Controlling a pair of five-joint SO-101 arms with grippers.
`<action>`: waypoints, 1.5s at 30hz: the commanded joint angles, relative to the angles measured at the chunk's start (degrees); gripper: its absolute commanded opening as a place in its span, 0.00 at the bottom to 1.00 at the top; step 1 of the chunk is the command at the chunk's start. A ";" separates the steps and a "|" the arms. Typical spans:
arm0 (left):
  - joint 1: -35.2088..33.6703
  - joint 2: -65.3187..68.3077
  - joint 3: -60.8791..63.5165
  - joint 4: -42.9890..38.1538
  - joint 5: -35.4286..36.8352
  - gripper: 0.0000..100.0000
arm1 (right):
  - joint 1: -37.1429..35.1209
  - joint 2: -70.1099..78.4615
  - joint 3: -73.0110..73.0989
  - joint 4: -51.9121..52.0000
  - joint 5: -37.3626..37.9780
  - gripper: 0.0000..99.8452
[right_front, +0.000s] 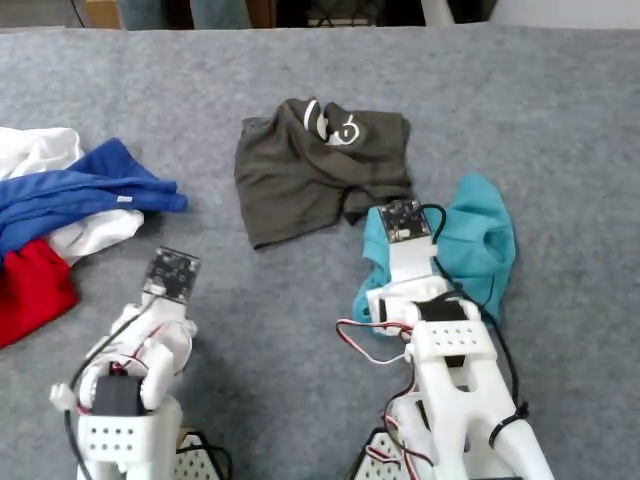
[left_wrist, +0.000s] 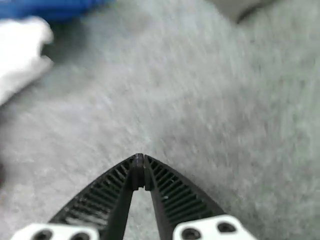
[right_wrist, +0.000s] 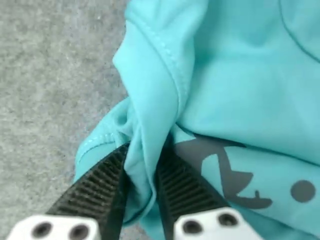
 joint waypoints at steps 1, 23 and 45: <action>-0.40 -0.35 0.92 1.32 -0.97 0.03 | 0.88 0.22 0.57 0.00 0.09 0.01; -0.40 -0.26 1.01 4.48 -1.05 0.03 | 0.79 0.22 0.57 0.00 0.35 0.01; -0.40 -0.26 1.01 4.48 -1.05 0.03 | 0.79 0.22 0.57 0.00 0.35 0.01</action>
